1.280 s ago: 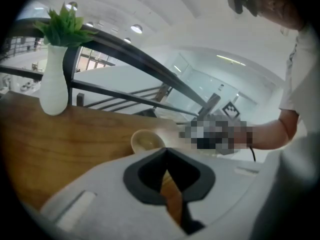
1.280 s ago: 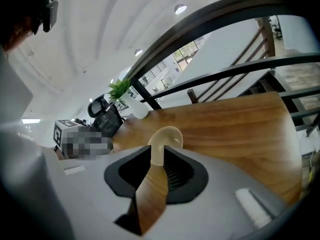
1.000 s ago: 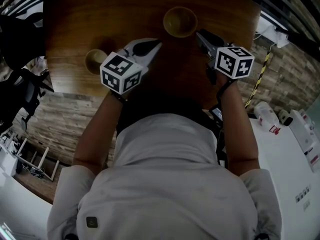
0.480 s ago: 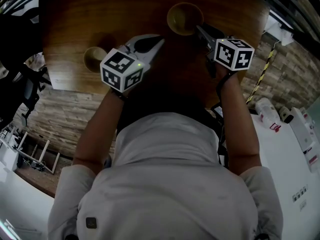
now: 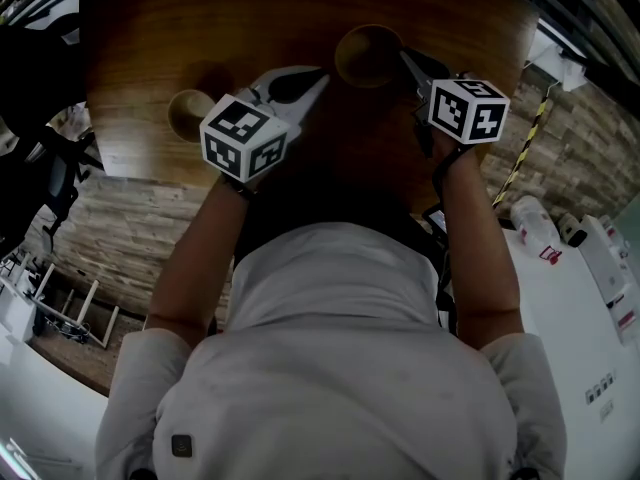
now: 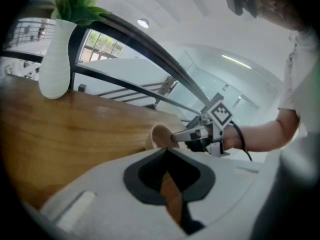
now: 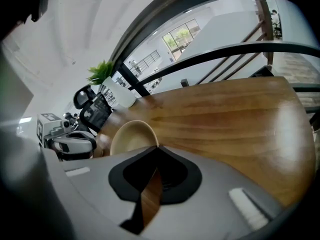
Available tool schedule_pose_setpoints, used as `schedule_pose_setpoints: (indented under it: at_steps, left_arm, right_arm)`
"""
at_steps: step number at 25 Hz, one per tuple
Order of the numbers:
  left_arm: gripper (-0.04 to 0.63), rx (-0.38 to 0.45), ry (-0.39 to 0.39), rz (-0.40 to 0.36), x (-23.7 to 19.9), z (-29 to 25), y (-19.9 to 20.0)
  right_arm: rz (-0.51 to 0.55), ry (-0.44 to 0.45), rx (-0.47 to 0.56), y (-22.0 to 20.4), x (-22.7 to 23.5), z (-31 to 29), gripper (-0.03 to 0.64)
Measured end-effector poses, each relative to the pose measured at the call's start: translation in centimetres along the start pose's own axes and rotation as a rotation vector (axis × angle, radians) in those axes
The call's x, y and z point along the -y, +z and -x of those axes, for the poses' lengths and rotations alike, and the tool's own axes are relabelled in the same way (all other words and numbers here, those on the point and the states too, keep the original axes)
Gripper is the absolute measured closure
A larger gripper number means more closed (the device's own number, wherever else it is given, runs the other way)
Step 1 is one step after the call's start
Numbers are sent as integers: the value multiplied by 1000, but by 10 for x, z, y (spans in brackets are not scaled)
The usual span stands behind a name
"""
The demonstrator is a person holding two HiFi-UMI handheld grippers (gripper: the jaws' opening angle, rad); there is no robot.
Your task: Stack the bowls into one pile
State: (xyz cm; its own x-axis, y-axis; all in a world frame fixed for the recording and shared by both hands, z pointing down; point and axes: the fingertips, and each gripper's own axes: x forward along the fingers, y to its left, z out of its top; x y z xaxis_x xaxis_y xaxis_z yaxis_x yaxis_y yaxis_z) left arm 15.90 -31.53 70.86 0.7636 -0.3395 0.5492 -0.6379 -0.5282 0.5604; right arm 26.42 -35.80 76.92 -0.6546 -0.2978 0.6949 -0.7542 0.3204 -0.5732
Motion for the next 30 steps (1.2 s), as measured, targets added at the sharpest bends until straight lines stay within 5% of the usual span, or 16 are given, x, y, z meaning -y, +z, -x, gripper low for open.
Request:
schedule_pose_setpoints:
  at_steps: [12, 30]
  left_arm:
    - [591, 48, 2, -75, 47, 27, 17]
    - [591, 215, 59, -275, 192, 104, 58]
  right_arm:
    - [56, -20, 78, 8, -22, 70, 603]
    - [190, -4, 280, -5, -96, 253, 603]
